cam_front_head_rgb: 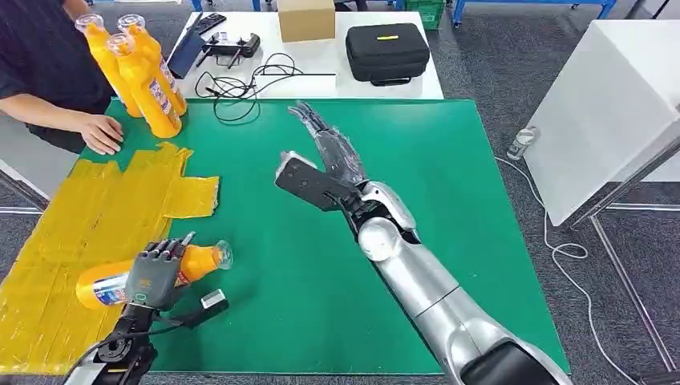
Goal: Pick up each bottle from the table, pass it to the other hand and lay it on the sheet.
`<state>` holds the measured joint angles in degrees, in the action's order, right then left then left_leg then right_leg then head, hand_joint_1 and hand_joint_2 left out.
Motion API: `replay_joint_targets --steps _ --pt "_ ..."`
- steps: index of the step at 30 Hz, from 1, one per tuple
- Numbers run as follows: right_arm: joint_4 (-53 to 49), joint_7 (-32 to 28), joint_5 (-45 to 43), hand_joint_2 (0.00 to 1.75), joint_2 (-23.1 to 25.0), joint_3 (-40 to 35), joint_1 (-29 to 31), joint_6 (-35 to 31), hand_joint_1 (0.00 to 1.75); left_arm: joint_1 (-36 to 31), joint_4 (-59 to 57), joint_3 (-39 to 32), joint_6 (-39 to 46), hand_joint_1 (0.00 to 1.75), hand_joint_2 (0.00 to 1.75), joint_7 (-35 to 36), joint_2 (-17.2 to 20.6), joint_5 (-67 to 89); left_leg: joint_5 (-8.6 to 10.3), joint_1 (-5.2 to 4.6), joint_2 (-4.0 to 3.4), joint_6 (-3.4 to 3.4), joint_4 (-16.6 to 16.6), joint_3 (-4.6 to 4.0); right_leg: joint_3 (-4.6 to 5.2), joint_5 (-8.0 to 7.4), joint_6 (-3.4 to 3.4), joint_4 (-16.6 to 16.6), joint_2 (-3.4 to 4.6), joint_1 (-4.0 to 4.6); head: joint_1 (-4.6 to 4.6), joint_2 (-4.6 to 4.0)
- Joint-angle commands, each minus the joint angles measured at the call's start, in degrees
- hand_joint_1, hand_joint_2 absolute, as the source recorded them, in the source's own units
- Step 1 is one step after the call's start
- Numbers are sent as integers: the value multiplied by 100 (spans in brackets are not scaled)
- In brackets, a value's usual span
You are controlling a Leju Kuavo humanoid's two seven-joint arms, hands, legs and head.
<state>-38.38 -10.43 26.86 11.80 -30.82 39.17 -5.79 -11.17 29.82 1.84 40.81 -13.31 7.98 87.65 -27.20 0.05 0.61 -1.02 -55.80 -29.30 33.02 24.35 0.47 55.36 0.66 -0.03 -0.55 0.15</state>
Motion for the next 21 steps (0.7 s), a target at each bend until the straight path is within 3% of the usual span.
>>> replay_joint_targets --steps 1,3,10,14,21 --pt "311 98 82 0 71 154 265 77 0 -390 -1210 88 -81 0 0 -4 -97 -249 -1 -1 -10 4 3 15 -12 0 2 -1 2 -1 2 2" --pt "322 113 93 0 56 176 263 91 0 -515 -1518 19 -88 0 0 -323 -102 -434 -1 -1 -11 4 4 17 -13 0 3 -1 1 -1 0 0" --pt "334 109 144 0 61 205 266 107 0 -585 -1615 -13 -315 0 0 -314 -103 -441 0 4 -11 9 3 32 -27 -3 3 -2 -2 5 2 2" --pt "299 190 217 0 48 258 247 98 0 -702 -1547 -216 -733 0 0 -788 -87 -863 9 4 -5 13 1 28 -29 -7 2 1 -7 4 2 2" --pt "266 224 280 0 38 342 232 91 0 -780 -1413 -246 -721 0 0 -1217 -98 -1134 30 5 14 18 2 22 -33 -17 0 -2 -25 7 2 0"
